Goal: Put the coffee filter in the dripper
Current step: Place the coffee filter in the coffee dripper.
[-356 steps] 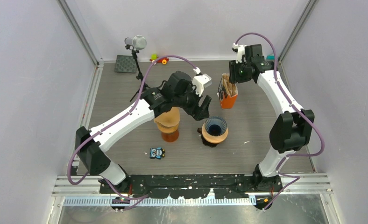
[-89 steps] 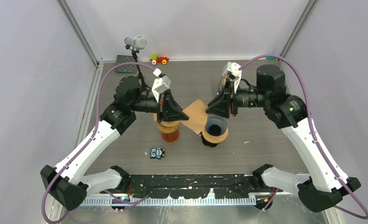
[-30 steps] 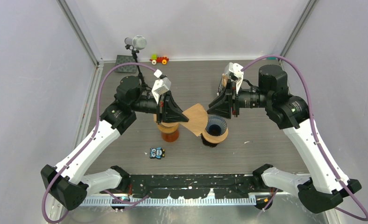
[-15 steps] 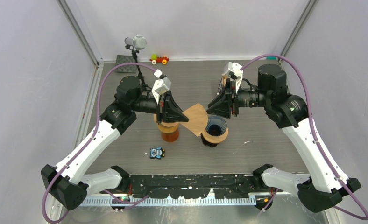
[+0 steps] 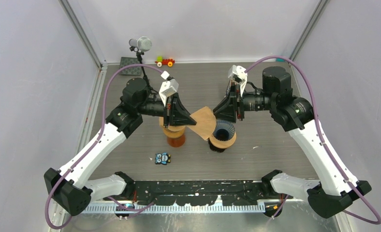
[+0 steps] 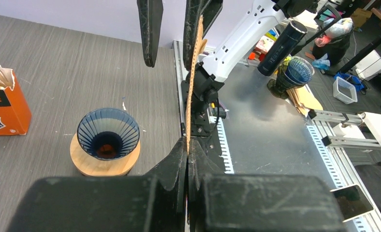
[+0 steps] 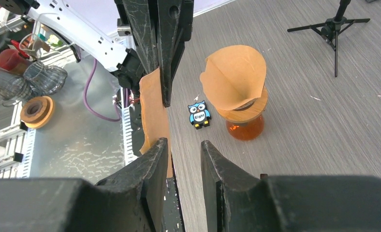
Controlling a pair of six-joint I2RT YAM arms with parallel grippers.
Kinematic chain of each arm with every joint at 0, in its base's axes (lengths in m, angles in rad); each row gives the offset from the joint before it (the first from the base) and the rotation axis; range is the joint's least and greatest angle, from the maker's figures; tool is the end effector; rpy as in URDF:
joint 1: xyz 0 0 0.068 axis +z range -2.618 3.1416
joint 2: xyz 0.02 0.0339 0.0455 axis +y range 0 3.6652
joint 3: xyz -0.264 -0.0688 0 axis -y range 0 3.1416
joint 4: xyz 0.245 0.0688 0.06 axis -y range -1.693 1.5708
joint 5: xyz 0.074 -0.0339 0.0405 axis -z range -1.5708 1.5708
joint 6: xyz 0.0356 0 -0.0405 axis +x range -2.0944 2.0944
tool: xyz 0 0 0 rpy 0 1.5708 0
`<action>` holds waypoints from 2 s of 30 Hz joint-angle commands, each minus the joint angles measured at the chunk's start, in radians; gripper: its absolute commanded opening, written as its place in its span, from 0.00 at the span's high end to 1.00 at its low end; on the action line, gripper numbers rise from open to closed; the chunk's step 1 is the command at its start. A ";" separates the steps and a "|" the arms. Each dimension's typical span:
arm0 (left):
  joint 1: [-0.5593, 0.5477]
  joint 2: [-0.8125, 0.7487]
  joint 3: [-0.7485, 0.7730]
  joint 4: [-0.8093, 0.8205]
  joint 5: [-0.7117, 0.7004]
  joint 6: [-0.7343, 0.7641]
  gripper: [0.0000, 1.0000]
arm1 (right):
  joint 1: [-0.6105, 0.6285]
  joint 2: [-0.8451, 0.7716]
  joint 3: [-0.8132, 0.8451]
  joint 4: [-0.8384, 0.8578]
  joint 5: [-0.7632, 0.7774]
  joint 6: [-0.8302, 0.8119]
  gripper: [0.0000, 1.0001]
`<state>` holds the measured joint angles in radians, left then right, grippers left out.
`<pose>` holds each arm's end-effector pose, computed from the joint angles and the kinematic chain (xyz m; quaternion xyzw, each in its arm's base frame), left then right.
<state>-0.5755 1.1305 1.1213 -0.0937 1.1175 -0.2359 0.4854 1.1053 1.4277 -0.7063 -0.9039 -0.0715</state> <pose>0.1857 -0.1586 0.4009 0.4564 0.5606 -0.5858 0.3665 0.1673 0.1199 0.4480 -0.4398 0.6499 0.4577 0.4179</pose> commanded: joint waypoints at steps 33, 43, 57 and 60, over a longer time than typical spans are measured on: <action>0.020 0.000 -0.157 0.522 0.101 -0.250 1.00 | -0.016 -0.100 -0.128 0.154 0.132 0.078 0.97; 0.023 0.028 -0.162 0.676 0.309 -0.246 1.00 | -0.031 -0.191 -0.103 -0.020 -0.031 -0.096 0.73; 0.031 0.104 -0.132 0.651 0.325 -0.196 1.00 | -0.007 -0.159 -0.080 0.073 -0.086 0.070 0.72; 0.032 0.112 -0.125 0.637 0.313 -0.195 1.00 | 0.002 -0.145 -0.080 0.086 -0.075 0.070 0.72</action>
<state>-0.5499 1.2381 0.9554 0.5308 1.4391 -0.4511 0.4728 0.9478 1.3094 -0.6842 -0.9668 -0.0376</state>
